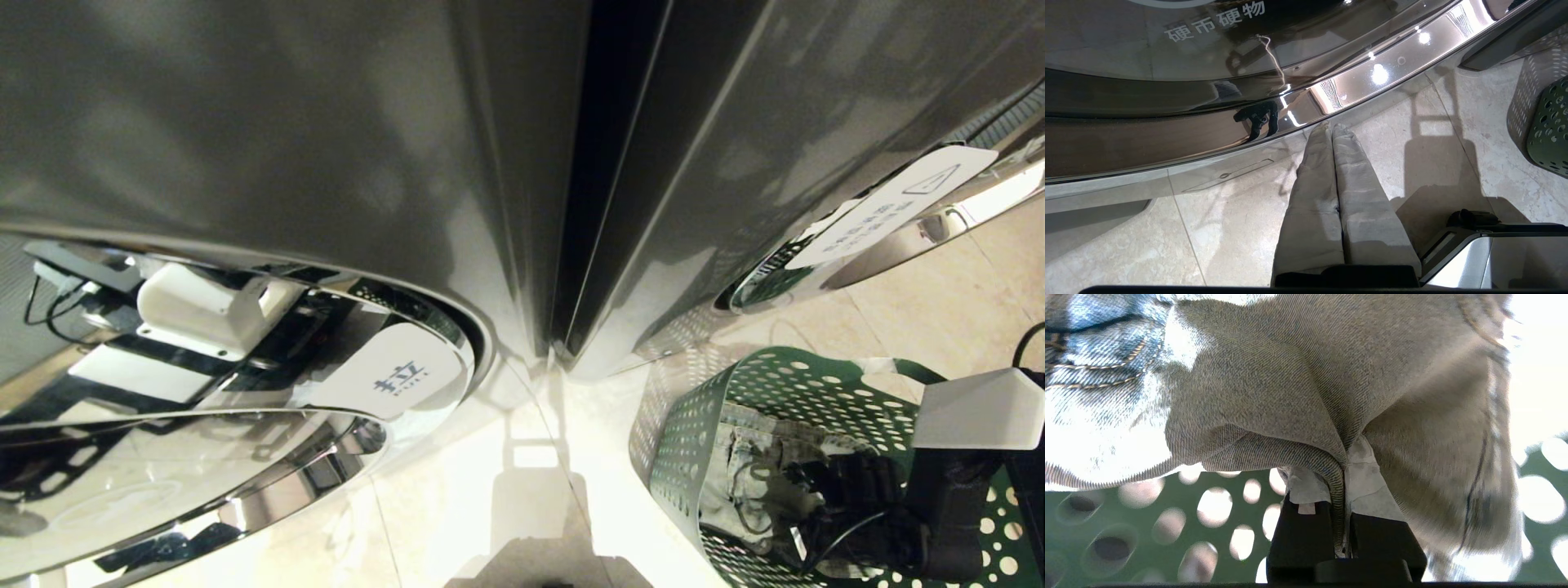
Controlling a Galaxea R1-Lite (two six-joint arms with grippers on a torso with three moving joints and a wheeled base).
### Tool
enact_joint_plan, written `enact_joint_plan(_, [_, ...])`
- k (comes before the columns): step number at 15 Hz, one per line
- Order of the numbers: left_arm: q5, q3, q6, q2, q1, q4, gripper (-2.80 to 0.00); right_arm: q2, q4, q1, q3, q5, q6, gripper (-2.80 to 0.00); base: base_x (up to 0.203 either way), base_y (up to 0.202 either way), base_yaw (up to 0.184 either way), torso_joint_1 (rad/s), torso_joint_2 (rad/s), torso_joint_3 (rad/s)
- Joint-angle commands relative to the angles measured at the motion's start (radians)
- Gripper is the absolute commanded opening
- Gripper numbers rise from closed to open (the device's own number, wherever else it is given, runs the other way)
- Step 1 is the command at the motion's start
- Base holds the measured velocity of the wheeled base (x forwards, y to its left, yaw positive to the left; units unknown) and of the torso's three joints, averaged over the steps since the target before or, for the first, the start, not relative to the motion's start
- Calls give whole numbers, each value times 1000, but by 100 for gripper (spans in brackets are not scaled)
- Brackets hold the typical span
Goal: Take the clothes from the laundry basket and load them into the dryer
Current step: Take the clothes out of the basket
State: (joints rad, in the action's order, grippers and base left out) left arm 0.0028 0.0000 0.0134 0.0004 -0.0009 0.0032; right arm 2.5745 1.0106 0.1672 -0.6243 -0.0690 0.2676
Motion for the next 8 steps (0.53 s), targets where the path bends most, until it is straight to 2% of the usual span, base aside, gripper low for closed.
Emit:
enact_joint_plan(1, [0,0,0,0,1,0,-280,-85,6,-1,56,3,-9,-280,0,0,0,0,0,0])
enact_joint_plan(5, [0,0,0,0,0,0,-280,-264,8,-1,243,5,-27,-280,0,0,0,0,0,0])
enact_joint_plan(8, [0,0,0,0,1,0,-280,-489,6,-7,380,6,-27,-280,0,0,0,0,0,0])
